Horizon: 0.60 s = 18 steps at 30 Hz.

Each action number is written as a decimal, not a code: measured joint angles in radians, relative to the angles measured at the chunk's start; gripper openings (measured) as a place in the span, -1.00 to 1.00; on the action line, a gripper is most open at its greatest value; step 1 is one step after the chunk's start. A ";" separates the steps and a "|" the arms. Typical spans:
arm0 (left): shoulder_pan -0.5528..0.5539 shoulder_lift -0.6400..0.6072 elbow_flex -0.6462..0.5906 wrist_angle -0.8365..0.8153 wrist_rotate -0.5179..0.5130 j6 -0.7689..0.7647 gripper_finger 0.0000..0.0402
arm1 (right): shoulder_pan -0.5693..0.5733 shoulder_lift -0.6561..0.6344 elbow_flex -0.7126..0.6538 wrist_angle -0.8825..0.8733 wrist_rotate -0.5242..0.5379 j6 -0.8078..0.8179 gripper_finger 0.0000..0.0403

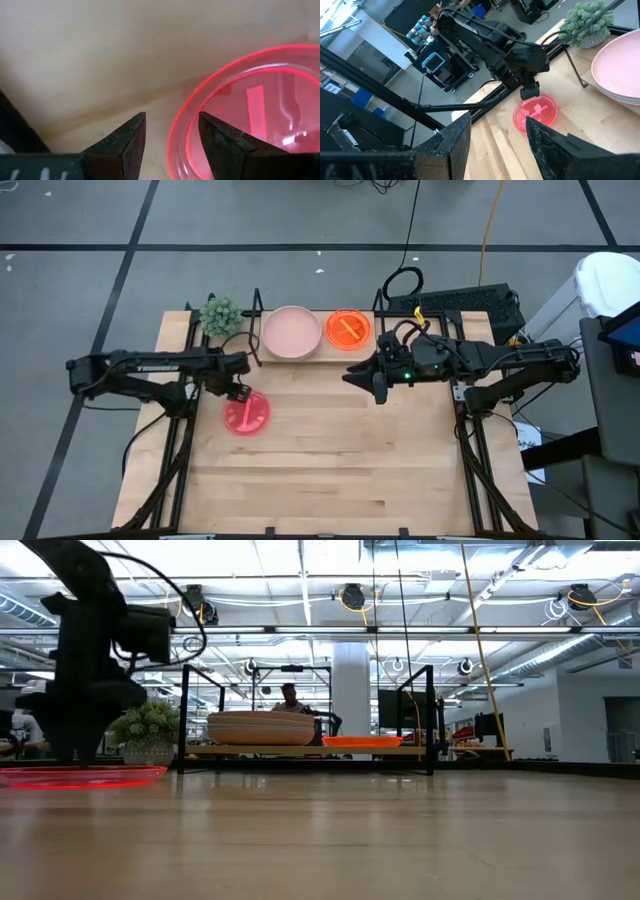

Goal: Place and stack plates onto a shelf
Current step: Stack the red transparent plate on the orange transparent plate on the shelf

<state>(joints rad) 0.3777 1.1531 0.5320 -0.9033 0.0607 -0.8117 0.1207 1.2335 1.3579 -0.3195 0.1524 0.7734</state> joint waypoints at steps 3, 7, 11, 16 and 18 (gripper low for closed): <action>0.039 0.040 0.000 0.035 0.082 0.040 -0.07 | 0.002 0.000 0.000 0.000 0.000 0.003 -0.14; 0.070 0.097 0.000 0.087 0.123 0.069 -0.07 | 0.002 0.000 0.000 0.000 0.000 0.003 -0.14; 0.088 0.139 0.005 0.104 0.137 0.086 -0.07 | 0.002 0.000 0.000 0.000 0.000 0.008 -0.14; 0.089 0.134 0.003 0.110 0.145 0.105 -0.08 | 0.005 0.000 0.000 0.000 0.002 0.015 -0.14; 0.089 0.127 0.001 0.111 0.145 0.121 -0.13 | 0.005 0.000 0.000 -0.001 0.001 0.018 -0.14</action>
<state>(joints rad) 0.4671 1.2805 0.5327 -0.7921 0.2054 -0.6911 0.1261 1.2335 1.3579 -0.3200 0.1539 0.7912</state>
